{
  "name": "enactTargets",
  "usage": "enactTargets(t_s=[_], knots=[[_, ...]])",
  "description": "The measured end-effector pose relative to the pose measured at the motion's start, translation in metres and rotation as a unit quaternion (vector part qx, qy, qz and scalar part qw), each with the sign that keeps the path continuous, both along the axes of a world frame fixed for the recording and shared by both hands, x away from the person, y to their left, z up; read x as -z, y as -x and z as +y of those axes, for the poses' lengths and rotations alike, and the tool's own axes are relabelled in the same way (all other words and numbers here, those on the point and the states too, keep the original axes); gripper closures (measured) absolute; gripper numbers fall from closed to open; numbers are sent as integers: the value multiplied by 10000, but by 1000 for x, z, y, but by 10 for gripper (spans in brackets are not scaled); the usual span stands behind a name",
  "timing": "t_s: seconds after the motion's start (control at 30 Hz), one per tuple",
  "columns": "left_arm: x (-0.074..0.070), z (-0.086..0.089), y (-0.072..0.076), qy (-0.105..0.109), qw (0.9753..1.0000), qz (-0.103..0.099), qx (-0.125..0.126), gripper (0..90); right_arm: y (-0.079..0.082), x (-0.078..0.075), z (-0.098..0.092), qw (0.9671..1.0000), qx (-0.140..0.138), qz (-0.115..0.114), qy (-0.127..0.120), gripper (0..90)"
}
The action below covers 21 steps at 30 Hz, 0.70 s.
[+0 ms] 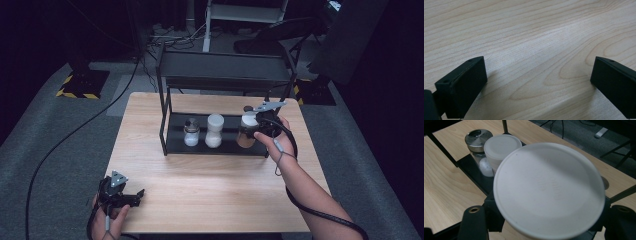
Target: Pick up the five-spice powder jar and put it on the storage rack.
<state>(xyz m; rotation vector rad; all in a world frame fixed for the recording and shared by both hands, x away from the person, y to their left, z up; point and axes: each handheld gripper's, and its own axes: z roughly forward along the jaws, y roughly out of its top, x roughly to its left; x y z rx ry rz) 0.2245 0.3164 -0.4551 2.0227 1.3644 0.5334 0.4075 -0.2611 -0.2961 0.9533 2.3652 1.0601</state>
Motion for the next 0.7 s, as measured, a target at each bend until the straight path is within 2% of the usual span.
enactTargets(t_s=[0.43,0.7], knots=[[0,-1,-1,-1,10000,-7,-30,1,-22,16,20,9999,76,-45,70,339],[0,-1,-1,0,10000,-9,-32,1,-33,29,25,9999,134,58,51,338]])
